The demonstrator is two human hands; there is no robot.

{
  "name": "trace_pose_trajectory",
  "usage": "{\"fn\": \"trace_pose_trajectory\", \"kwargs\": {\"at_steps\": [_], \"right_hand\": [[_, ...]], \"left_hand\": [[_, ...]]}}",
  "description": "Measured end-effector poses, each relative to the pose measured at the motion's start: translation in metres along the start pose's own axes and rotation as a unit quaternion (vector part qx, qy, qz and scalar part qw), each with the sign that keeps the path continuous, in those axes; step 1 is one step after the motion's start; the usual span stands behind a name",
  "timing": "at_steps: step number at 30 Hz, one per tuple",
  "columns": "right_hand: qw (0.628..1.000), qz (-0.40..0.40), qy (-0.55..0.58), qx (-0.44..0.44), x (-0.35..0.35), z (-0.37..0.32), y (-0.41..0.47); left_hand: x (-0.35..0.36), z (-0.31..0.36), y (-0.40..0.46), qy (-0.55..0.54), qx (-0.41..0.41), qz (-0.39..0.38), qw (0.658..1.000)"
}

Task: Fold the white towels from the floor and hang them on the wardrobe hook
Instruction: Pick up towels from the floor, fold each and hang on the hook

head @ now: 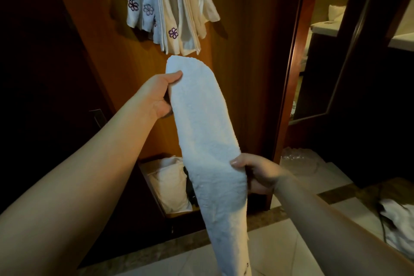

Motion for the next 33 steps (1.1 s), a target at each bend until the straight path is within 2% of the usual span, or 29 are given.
{"fn": "trace_pose_trajectory", "kwargs": {"at_steps": [4, 10, 14, 19, 21, 23, 26, 29, 31, 33], "right_hand": [[0.996, -0.05, -0.046, 0.056, -0.007, 0.008, 0.0], [0.983, -0.093, -0.132, 0.085, -0.001, 0.002, -0.001], [0.991, -0.101, -0.07, 0.061, 0.005, -0.013, -0.005], [0.99, -0.139, 0.003, -0.025, 0.011, -0.047, -0.013], [0.99, -0.121, 0.018, -0.065, 0.012, -0.064, -0.014], [0.992, -0.079, 0.021, -0.1, 0.01, -0.079, -0.013], [0.989, -0.023, 0.037, -0.141, 0.008, -0.1, -0.01], [0.983, 0.047, 0.04, -0.172, 0.003, -0.114, -0.007], [0.977, 0.094, 0.015, -0.193, -0.002, -0.12, -0.006], [0.967, 0.134, -0.019, -0.215, -0.004, -0.127, -0.005]], "left_hand": [[0.002, 0.002, 0.011, 0.003, -0.008, -0.008, 1.0], [0.0, 0.007, 0.031, 0.034, -0.017, 0.001, 0.999], [-0.004, -0.003, 0.045, 0.054, -0.03, 0.028, 0.998], [-0.018, -0.037, 0.055, 0.008, -0.041, -0.006, 0.999], [-0.026, -0.054, 0.054, -0.026, -0.087, -0.035, 0.995], [-0.03, -0.074, 0.051, 0.005, -0.123, -0.079, 0.989], [-0.03, -0.105, 0.047, 0.114, -0.094, -0.132, 0.98], [-0.029, -0.124, 0.039, 0.103, -0.108, -0.175, 0.973], [-0.024, -0.127, 0.027, 0.089, -0.101, -0.176, 0.975], [-0.019, -0.128, 0.013, 0.113, -0.03, -0.155, 0.981]]}}
Point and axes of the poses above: each hand's wrist, its own y-axis towards the middle knuckle, its own x-axis out of the palm, z = x × y, the point moved 1 cm from there along y, towards the middle knuckle, and after that the axes turned 8 degrees about -y, right-handed, at the moved point
